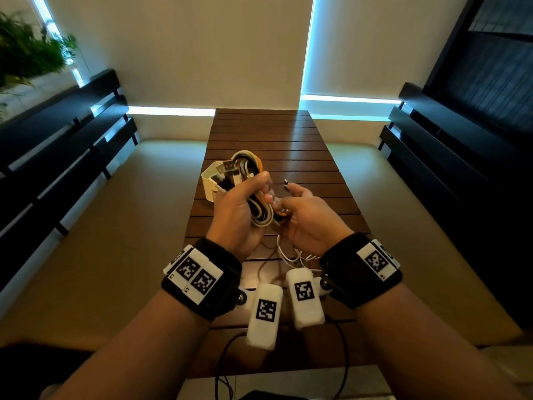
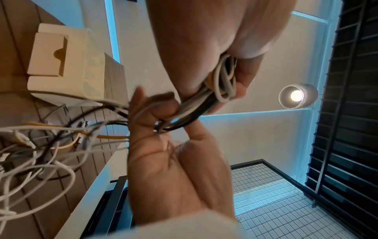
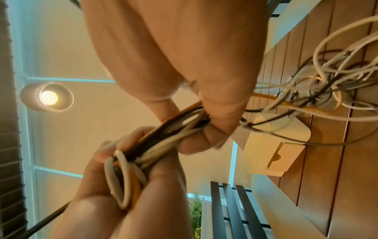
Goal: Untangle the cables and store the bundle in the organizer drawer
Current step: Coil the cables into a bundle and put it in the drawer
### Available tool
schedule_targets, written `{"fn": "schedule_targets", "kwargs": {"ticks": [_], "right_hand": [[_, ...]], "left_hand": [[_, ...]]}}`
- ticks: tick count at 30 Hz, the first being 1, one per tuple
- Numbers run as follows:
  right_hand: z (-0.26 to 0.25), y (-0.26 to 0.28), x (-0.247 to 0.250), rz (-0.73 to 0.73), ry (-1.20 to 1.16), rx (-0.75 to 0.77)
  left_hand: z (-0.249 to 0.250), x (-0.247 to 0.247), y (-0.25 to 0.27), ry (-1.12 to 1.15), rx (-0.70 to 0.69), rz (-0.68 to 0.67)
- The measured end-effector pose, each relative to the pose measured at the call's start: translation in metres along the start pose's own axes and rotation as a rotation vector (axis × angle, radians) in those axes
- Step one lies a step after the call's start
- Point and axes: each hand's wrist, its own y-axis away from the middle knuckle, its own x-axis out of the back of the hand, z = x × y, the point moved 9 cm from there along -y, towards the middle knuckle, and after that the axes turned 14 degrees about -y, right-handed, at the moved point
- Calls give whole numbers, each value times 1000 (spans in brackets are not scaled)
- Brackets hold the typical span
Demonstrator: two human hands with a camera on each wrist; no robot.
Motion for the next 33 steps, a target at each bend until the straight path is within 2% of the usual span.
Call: {"fn": "schedule_targets", "kwargs": {"ticks": [4,12,14,19,22,24,26,29,33], "right_hand": [[-7,0,3,6,19,70],[-40,1,23,130,-69,263],[-45,4,21,99,19,322],[-44,14,0,-37,530,446],[-43,22,-10,-71,627,497],[-39,26,-14,-87,674,512],[-33,28,-17,-126,644,484],[-21,28,-20,-203,469,405],[-14,29,-25,-291,262,350]], "left_hand": [[-4,8,3,-86,0,-6],[-2,8,11,-56,51,-52],[-7,14,11,-79,90,-40],[-19,27,11,-163,137,55],[-23,25,13,-203,124,90],[-22,18,17,-220,116,63],[-17,9,21,-229,97,9],[-7,-2,23,-275,56,-63],[-4,0,22,-366,35,-37]]}}
